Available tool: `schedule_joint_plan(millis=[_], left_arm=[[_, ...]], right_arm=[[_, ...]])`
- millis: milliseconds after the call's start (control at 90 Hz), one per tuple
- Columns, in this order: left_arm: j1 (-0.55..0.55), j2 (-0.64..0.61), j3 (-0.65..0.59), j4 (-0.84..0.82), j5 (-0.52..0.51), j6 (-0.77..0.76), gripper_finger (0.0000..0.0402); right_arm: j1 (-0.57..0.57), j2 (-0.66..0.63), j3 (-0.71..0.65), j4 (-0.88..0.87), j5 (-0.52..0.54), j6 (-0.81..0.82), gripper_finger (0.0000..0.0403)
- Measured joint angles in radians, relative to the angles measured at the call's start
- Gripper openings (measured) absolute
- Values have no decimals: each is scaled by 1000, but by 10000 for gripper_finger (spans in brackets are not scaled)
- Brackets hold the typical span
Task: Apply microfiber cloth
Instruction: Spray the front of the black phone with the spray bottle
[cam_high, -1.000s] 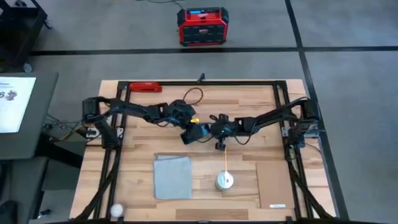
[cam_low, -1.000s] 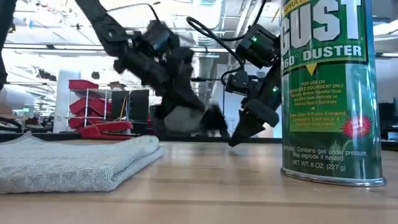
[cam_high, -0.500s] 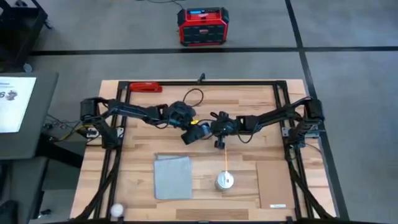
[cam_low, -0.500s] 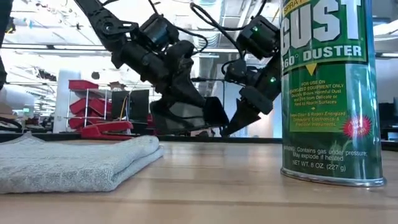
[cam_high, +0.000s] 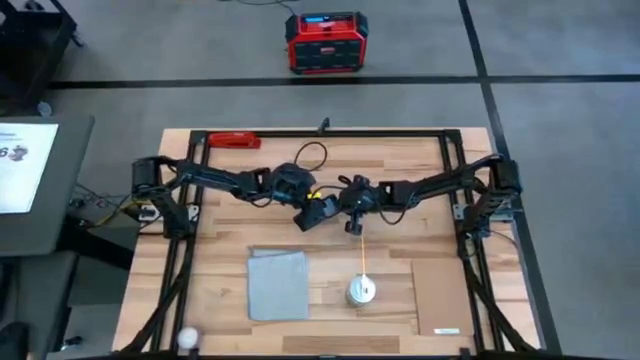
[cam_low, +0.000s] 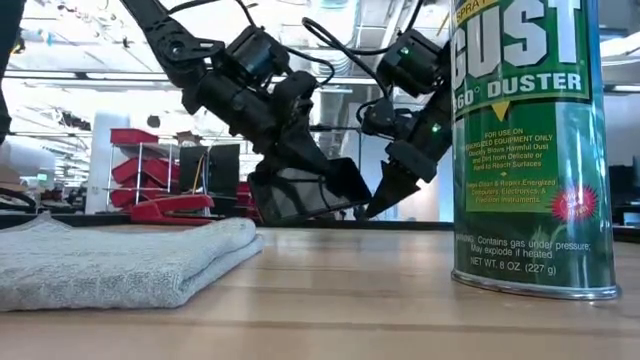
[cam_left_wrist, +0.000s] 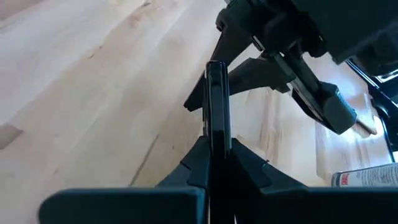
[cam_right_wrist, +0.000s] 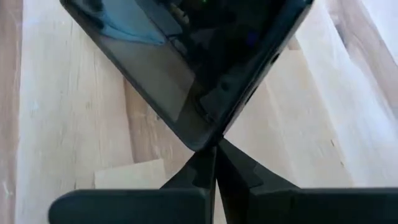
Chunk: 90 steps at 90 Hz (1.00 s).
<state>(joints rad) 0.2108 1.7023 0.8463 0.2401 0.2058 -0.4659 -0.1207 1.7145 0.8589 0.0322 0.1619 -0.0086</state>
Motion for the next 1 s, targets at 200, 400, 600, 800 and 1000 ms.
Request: schedule_joint_plan(millis=[200, 400, 600, 800, 1000], left_arm=[[0, 1, 0, -5, -3, 2, 10], [-1, 1, 0, -6, 0, 9, 10], [-2, 1, -8, 14, 7, 13, 10], [3, 2, -36, 70, 29, -10, 10], [3, 2, -37, 81, 29, -8, 10]], right_arm=[[-10, -1, 2, 0, 0, 0, 0], [-11, -2, 70, -130, 0, -23, 0], [-13, -3, 125, -231, 0, -68, 0], [-19, -3, 133, -247, -7, -71, 0], [-19, -3, 133, -248, -6, -79, 0]])
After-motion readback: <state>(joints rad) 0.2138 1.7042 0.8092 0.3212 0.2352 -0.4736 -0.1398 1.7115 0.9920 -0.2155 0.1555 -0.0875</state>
